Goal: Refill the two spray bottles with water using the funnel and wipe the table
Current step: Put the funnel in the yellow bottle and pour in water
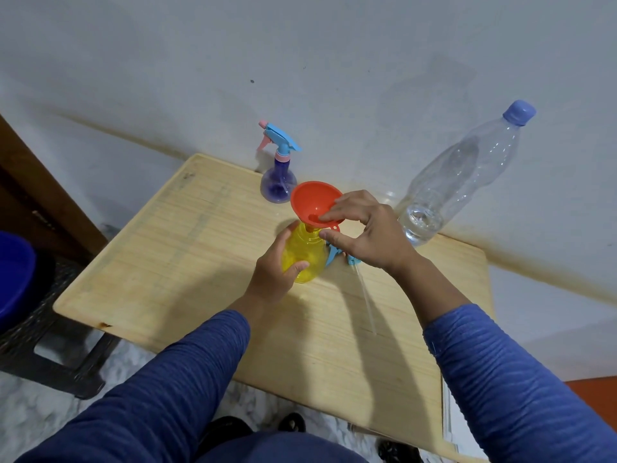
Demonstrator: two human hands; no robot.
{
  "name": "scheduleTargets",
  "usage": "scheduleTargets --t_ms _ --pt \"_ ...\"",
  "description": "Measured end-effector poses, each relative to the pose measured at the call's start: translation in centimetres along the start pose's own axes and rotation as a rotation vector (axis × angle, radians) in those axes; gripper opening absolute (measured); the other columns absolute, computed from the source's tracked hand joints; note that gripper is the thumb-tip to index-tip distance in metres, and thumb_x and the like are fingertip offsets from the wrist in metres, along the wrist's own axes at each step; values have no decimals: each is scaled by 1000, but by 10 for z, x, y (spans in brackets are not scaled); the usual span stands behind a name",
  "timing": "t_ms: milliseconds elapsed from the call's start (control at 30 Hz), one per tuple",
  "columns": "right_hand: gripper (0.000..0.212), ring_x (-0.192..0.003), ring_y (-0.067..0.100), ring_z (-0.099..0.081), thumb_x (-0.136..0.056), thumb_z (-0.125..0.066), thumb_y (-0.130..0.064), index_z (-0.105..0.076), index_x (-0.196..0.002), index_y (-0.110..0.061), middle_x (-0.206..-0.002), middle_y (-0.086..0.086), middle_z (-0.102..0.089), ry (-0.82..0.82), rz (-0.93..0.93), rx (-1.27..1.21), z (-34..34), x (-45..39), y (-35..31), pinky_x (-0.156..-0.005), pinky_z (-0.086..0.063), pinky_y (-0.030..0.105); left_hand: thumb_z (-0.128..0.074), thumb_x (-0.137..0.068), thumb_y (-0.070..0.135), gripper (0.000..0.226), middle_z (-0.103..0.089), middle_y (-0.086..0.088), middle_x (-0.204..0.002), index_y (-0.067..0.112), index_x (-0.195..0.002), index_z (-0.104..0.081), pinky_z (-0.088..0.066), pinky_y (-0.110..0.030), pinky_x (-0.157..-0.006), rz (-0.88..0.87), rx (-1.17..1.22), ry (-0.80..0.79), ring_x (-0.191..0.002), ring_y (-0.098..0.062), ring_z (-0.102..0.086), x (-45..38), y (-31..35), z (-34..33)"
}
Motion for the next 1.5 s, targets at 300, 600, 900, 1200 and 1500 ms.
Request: scheduleTargets --t_ms 300,600,900,1200,1500 --pt "26 -102 14 -59 -81 -65 -32 -72 -100 -15 -97 -3 -70 188 -54 -60 21 -2 -1 -89 -46 23 -66 -78 22 79 -41 17 -129 30 -144 -24 -34 -22 -95 -11 -39 5 -117 -4 -41 -1 2 2" --pt "42 -122 22 -52 -92 -53 -29 -52 -131 -13 -134 7 -56 -288 -616 339 8 -6 62 -101 -37 28 -61 -87 31 63 -44 -4 -143 14 -142 -35 -31 -26 -105 58 -340 -157 -131 -18 -41 -19 -13 31" --pt "50 -121 27 -49 -92 -49 -40 -53 -128 -6 -132 11 -53 -583 -791 643 16 -19 81 -96 -41 32 -44 -96 35 46 -51 -12 -134 10 -134 -46 -36 -32 -98 151 -1031 -524 -121 -28 -48 -108 19 61" --pt "39 -105 25 -54 -90 -52 -37 -57 -114 -6 -120 8 -58 -420 -875 709 91 -42 76 -86 -42 31 -41 -93 44 42 -57 -14 -122 9 -108 -58 -43 -45 -97 -198 -1370 -533 -109 -32 -53 -189 157 27" --pt "37 -108 27 -53 -90 -50 -30 -53 -119 -9 -119 8 -54 -123 -884 797 211 -48 48 -77 -45 30 -44 -92 46 51 -47 -8 -134 12 -129 -50 -40 -47 -101 -413 -1304 -492 -122 -29 -46 -195 290 -59"
Point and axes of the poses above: each hand's wrist, its own x-axis away from the middle knuckle, its own z-axis out of the back of the hand, y = z × x, the point moved 8 cm from there along -x, towards the middle knuckle
